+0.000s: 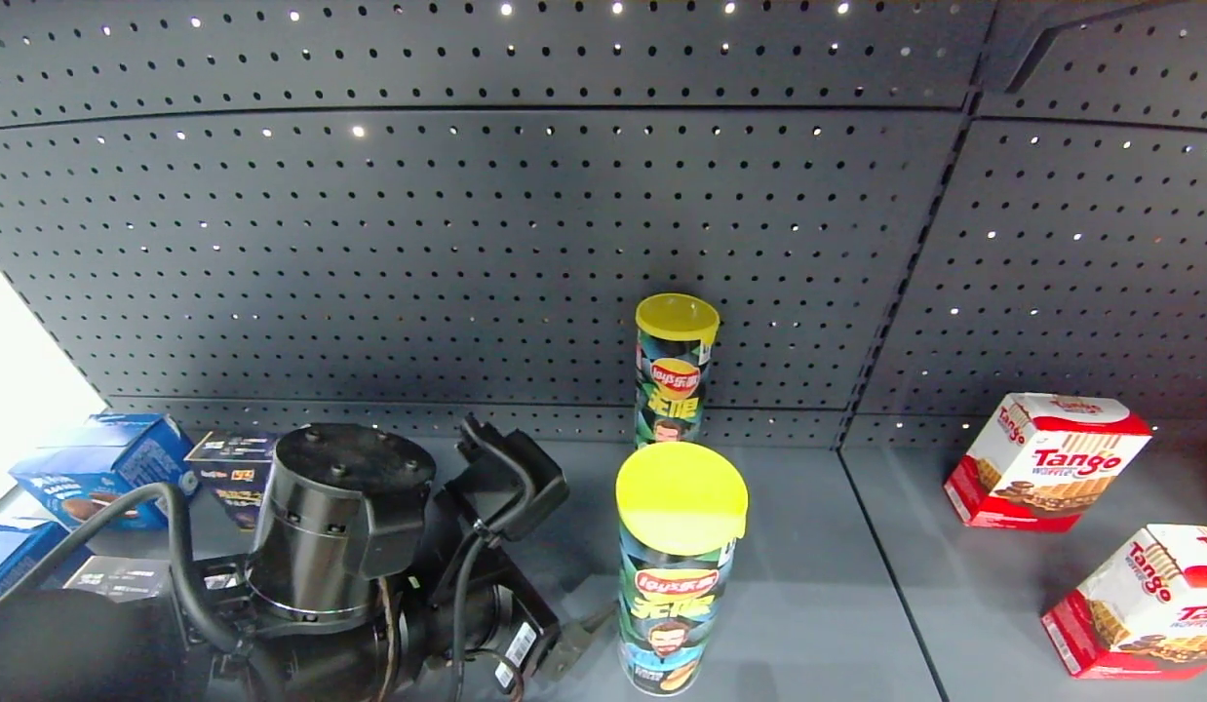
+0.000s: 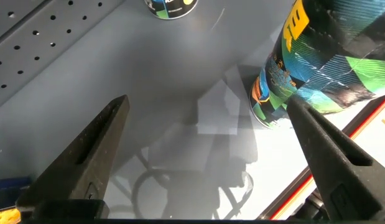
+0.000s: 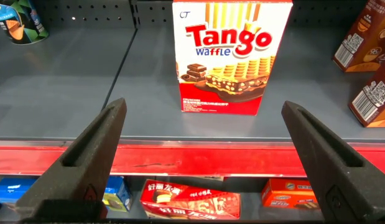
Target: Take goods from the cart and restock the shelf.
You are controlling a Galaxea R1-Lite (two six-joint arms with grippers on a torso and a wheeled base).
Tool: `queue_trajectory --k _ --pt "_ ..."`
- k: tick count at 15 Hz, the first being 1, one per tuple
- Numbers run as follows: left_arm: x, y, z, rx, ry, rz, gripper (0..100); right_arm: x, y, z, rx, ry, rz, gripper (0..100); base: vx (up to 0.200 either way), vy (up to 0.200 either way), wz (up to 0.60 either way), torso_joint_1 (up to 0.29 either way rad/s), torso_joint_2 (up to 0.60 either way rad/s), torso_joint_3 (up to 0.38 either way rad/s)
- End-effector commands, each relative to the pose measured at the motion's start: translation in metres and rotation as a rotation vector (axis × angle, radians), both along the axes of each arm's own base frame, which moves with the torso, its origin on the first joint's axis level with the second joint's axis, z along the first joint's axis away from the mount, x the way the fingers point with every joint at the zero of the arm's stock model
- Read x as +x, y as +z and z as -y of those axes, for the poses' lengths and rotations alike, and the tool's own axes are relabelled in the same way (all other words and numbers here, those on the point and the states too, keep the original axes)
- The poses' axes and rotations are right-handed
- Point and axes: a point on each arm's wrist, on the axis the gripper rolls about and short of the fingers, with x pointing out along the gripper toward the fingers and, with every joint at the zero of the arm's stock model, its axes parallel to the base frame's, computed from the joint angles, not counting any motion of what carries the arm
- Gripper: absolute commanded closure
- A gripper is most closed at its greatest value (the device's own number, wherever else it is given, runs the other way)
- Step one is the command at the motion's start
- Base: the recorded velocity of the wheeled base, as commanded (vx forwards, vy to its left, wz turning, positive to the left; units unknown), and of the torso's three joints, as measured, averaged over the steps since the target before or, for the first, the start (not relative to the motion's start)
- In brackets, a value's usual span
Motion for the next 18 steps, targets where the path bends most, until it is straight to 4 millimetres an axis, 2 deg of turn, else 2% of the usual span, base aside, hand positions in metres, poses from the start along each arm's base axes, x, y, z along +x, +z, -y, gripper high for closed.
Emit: queue_trajectory --k 1,9,12,15,18 --pt "0.000 -0.001 0.001 0.002 -0.001 -0.003 0 0.000 0.000 0.000 0.000 0.001 -0.001 0 0.000 0.000 0.00 0.000 0.00 0.000" --pt "0.000 -0.003 -0.001 0.008 0.002 -0.010 0 0.000 0.000 0.000 0.000 0.000 -0.001 0 0.000 0.000 0.00 0.000 0.00 0.000" --pt "0.002 -0.001 -0.009 0.004 0.034 -0.003 0 0.000 0.000 0.000 0.000 0.000 -0.001 0 0.000 0.000 0.00 0.000 0.00 0.000" --pt "-0.001 0.014 -0.020 -0.032 0.071 0.047 0 0.000 0.000 0.000 0.000 0.001 -0.001 0 0.000 0.000 0.00 0.000 0.00 0.000" --pt "-0.005 0.033 -0.039 -0.077 0.143 0.115 0 0.000 0.000 0.000 0.000 0.001 -0.001 0 0.000 0.000 0.00 0.000 0.00 0.000"
